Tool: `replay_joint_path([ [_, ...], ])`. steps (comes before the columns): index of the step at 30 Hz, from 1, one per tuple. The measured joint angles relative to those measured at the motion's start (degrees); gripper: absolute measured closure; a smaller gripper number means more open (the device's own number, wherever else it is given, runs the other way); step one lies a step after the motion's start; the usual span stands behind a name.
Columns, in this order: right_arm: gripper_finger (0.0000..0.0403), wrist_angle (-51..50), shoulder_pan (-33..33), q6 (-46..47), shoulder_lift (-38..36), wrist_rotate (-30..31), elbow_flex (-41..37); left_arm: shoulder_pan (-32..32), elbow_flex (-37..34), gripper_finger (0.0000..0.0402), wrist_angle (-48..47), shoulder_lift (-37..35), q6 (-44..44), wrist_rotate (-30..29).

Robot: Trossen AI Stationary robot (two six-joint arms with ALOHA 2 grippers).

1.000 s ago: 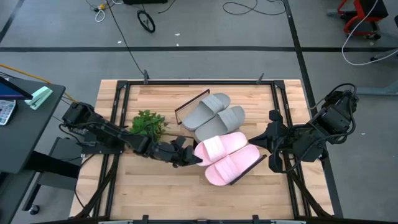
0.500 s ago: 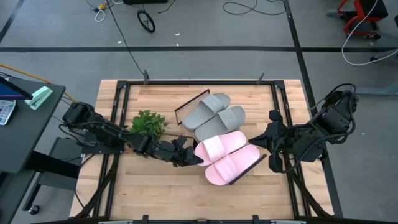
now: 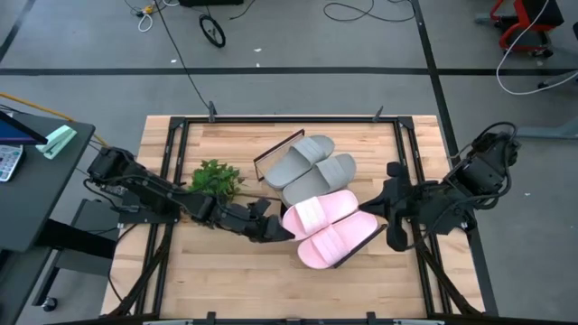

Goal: Pick and place slides into the shelf
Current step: Put the pink slide on the shelf

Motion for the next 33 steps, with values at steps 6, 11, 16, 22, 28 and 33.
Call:
replay_joint_path([
  [6,0.04,0.0,-2.2,-1.0,1.6,-3.4,0.0,-2.2,0.1,0.0139,-2.3,-2.2,0.0,-0.1],
  [11,0.04,0.0,-2.4,-1.7,1.7,-4.3,0.0,-6.0,0.1,0.0155,-12.0,-9.9,-0.2,-7.0],
  [16,0.0401,-1.1,-2.5,-1.7,1.1,-4.5,0.0,-5.3,0.0,0.0187,-15.4,-17.9,7.5,-17.3],
  [22,0.0401,-4.1,-3.6,-1.2,1.2,-7.4,0.0,2.7,5.4,0.0267,-17.3,-15.3,20.7,-12.9],
  [28,0.0401,-4.1,-4.0,-1.7,0.9,-7.4,0.0,8.2,18.8,0.0345,-28.9,-4.3,33.7,-5.4],
  [33,0.0401,-4.1,-4.0,-1.7,0.8,-7.4,0.0,9.3,32.7,0.0394,-39.9,6.3,42.6,-0.4],
])
